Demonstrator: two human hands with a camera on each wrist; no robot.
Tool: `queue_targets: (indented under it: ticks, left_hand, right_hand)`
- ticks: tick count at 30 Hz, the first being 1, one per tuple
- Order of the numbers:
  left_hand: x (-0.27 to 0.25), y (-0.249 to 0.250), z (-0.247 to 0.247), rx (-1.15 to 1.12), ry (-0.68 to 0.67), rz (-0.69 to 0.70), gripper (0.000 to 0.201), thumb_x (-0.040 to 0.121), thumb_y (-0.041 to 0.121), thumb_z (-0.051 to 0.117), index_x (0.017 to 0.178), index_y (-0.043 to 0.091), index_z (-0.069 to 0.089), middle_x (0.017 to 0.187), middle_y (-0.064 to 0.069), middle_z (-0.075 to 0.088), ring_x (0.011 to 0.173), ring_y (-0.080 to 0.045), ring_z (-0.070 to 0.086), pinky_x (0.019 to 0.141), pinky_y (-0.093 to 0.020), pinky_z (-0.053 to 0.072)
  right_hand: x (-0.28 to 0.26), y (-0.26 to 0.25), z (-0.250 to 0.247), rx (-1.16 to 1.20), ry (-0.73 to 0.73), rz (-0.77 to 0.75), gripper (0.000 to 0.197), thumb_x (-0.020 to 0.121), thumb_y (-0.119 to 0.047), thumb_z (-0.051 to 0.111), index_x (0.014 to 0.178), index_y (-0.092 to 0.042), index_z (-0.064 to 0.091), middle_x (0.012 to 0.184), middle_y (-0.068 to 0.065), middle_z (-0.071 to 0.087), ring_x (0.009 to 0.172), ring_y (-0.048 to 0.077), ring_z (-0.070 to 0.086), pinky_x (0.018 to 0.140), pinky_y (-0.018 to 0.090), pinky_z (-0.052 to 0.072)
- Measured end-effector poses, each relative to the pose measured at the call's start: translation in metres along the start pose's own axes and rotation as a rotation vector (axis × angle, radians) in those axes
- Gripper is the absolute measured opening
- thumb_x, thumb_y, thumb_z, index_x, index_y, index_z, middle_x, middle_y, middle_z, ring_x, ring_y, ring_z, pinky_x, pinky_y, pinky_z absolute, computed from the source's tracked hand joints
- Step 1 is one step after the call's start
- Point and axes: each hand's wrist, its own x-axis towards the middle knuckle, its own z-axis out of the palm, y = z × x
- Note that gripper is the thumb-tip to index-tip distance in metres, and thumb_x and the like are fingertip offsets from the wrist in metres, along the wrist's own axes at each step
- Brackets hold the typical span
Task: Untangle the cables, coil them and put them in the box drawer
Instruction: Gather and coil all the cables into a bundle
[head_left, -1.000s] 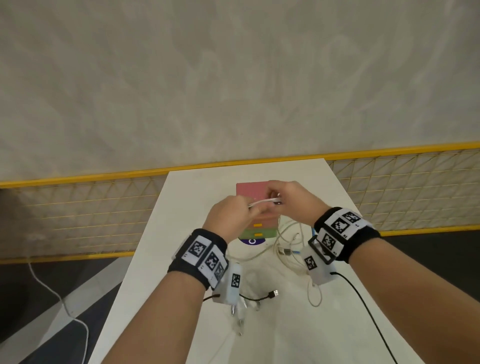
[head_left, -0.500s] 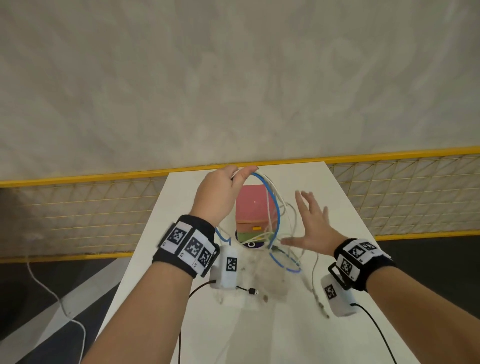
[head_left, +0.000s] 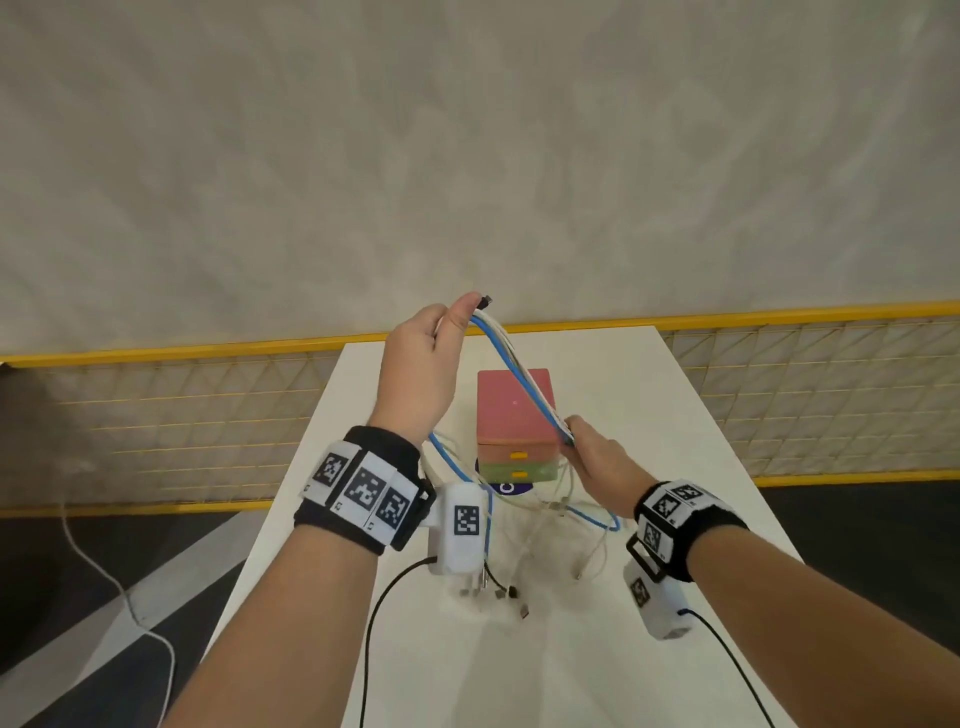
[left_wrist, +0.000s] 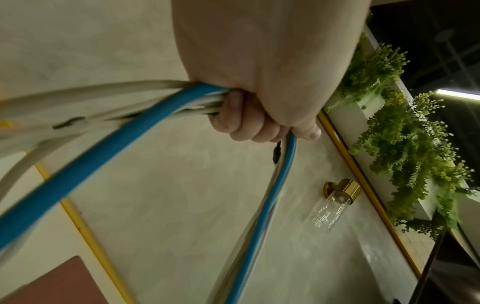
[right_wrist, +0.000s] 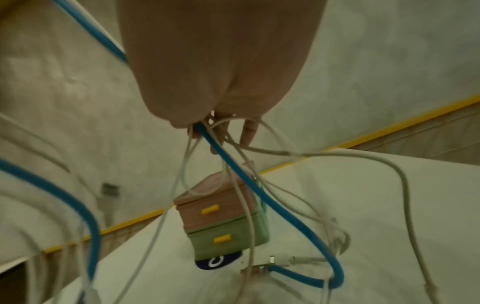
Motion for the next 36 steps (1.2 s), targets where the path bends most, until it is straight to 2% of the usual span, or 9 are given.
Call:
queue_targets:
  ticks: [6,11,17,21,23,27,29,32,36]
  left_hand:
    - [0.003,0.008,-0.012,-0.048,0.040,0.038,0.044,0.097,0.048,0.048,0.059,0.026,0.053,0.064,-0.006,0.032,0.056,-0.015,0.029,0.053,-0.032,0.027]
    - [0.000,0.008,-0.010,-0.025,0.000,0.039,0.042,0.096,0.049,0.048,0.063,0.023,0.048,0.065,-0.007,0.034,0.058,-0.015,0.030,0.055,-0.032,0.028]
    - [0.006,0.003,-0.018,-0.075,0.052,0.051,0.050,0.089,0.061,0.045,0.061,0.020,0.036,0.063,-0.006,0.030,0.057,-0.017,0.027,0.055,-0.034,0.026]
    - [0.004,-0.002,-0.015,-0.071,0.045,0.033,0.050,0.096,0.052,0.045,0.066,0.012,0.040,0.064,-0.007,0.030,0.057,-0.017,0.028,0.055,-0.034,0.027]
    - [0.000,-0.003,-0.011,-0.042,0.025,0.038,0.052,0.098,0.047,0.045,0.070,0.004,0.044,0.064,-0.008,0.032,0.057,-0.016,0.030,0.054,-0.032,0.028]
    - [-0.007,-0.007,0.000,0.019,-0.053,0.033,0.057,0.097,0.048,0.046,0.074,-0.004,0.046,0.065,-0.010,0.037,0.059,-0.017,0.033,0.055,-0.033,0.029]
    - [-0.010,-0.009,0.006,0.052,-0.096,0.030,0.051,0.097,0.047,0.046,0.071,0.003,0.050,0.062,-0.006,0.040,0.058,-0.016,0.036,0.055,-0.031,0.030]
    - [-0.015,-0.012,0.014,0.081,-0.167,0.035,0.050,0.097,0.046,0.047,0.080,-0.001,0.056,0.063,-0.007,0.040,0.059,-0.016,0.037,0.058,-0.031,0.030]
    - [-0.017,-0.003,0.018,0.056,-0.210,0.075,0.046,0.097,0.044,0.049,0.072,0.006,0.053,0.064,-0.007,0.035,0.059,-0.016,0.032,0.058,-0.033,0.029]
  right_hand:
    - [-0.009,0.030,0.000,-0.220,-0.281,0.307,0.031,0.098,-0.041,0.034,0.096,-0.015,0.051,0.096,0.004,0.063,0.090,0.027,0.060,0.085,0.040,0.048]
    - [-0.009,0.028,-0.005,-0.465,-0.274,0.357,0.050,0.090,-0.059,0.041,0.106,-0.014,0.056,0.114,0.008,0.035,0.106,0.026,0.042,0.092,0.042,0.046]
    - [-0.012,0.030,-0.016,-0.136,-0.287,0.563,0.074,0.064,-0.056,0.077,0.106,-0.012,0.035,0.091,0.001,0.051,0.074,0.017,0.056,0.061,0.028,0.044]
    - [-0.008,0.030,-0.013,0.389,0.141,0.537,0.084,0.057,-0.013,0.089,0.115,-0.006,0.030,0.105,0.009,0.043,0.086,0.018,0.047,0.074,0.027,0.043]
    - [-0.005,0.026,-0.018,0.419,0.086,0.530,0.099,0.060,-0.001,0.085,0.133,-0.004,0.018,0.129,0.016,0.039,0.110,0.027,0.046,0.084,0.032,0.044]
    - [-0.006,0.002,-0.041,0.043,-0.377,0.500,0.145,0.060,-0.031,0.088,0.142,-0.020,-0.031,0.157,0.013,0.007,0.140,0.031,0.027,0.109,0.040,0.031]
    - [-0.004,-0.019,-0.056,-0.084,-0.263,0.459,0.149,0.054,-0.044,0.088,0.142,-0.022,-0.030,0.152,0.019,0.008,0.135,0.033,0.031,0.110,0.041,0.031]
    - [0.006,-0.057,-0.072,0.112,0.006,0.222,0.129,0.061,-0.036,0.086,0.149,-0.025,-0.008,0.141,0.010,0.017,0.113,0.020,0.042,0.097,0.026,0.039]
    - [0.018,-0.088,-0.068,0.302,0.023,0.021,0.019,0.087,-0.021,0.063,0.103,-0.010,0.063,0.093,0.005,0.067,0.070,-0.002,0.059,0.065,0.019,0.044]
